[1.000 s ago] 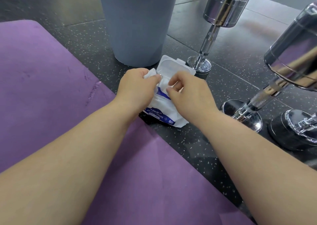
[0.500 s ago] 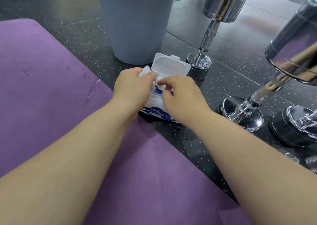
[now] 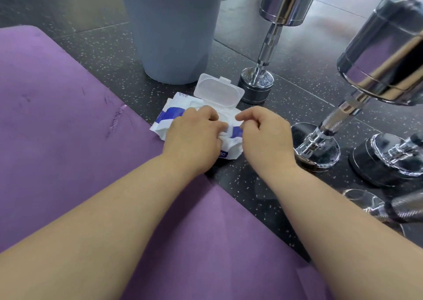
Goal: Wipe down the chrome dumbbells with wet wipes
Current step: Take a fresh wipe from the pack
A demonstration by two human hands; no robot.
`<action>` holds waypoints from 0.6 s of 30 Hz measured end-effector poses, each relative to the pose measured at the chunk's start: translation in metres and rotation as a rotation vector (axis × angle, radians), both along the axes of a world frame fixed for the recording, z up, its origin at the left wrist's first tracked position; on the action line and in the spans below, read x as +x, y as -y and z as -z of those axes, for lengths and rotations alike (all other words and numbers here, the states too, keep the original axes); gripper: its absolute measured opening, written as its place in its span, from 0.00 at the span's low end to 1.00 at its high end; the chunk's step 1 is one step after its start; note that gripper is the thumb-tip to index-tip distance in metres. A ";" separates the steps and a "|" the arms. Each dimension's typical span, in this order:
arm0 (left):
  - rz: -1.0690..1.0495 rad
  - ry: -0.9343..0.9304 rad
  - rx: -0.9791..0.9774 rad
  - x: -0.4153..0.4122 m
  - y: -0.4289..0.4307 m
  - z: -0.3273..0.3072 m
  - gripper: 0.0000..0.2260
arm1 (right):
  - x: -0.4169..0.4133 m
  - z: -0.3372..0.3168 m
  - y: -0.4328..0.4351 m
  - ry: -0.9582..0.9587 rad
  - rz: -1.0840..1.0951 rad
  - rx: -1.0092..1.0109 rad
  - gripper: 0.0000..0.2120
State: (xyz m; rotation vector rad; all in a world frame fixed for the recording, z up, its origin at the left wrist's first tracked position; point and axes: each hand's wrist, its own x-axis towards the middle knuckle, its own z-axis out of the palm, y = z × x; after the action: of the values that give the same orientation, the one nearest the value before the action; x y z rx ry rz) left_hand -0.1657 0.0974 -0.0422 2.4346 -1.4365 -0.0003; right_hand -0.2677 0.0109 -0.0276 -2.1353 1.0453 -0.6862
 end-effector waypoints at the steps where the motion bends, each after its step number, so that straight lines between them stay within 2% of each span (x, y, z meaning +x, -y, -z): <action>1: 0.005 0.072 0.030 -0.002 0.003 0.000 0.17 | -0.001 0.001 0.001 0.015 0.026 0.012 0.16; 4: 0.032 0.206 0.066 -0.003 0.007 -0.001 0.15 | 0.008 -0.003 0.004 0.047 0.057 0.077 0.25; 7: 0.146 0.173 -0.121 0.001 -0.001 0.002 0.12 | 0.030 -0.016 0.004 0.071 -0.037 0.243 0.32; 8: 0.205 0.179 -0.165 0.003 -0.004 0.004 0.14 | 0.036 -0.020 0.005 0.068 -0.059 0.266 0.32; 10: 0.283 0.205 -0.087 0.010 -0.007 0.008 0.19 | 0.043 -0.025 0.009 0.104 -0.043 0.292 0.28; 12: 0.293 0.139 -0.021 0.017 -0.012 0.008 0.25 | 0.041 -0.025 0.011 0.154 0.000 0.294 0.22; 15: 0.211 0.043 -0.186 0.017 -0.033 -0.001 0.25 | 0.026 -0.022 0.001 0.160 -0.007 0.309 0.17; 16: 0.126 0.042 -0.282 0.016 -0.041 -0.007 0.23 | 0.019 -0.020 -0.005 0.110 -0.039 0.285 0.16; 18: -0.053 -0.035 -0.388 0.013 -0.051 -0.020 0.17 | 0.006 -0.013 -0.015 -0.169 -0.150 0.122 0.16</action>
State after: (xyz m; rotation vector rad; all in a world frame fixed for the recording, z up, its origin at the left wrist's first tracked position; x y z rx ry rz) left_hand -0.1527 0.1486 -0.0219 2.1416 -1.2240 0.2254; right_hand -0.2615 0.0254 -0.0150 -2.1669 0.9759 -0.3674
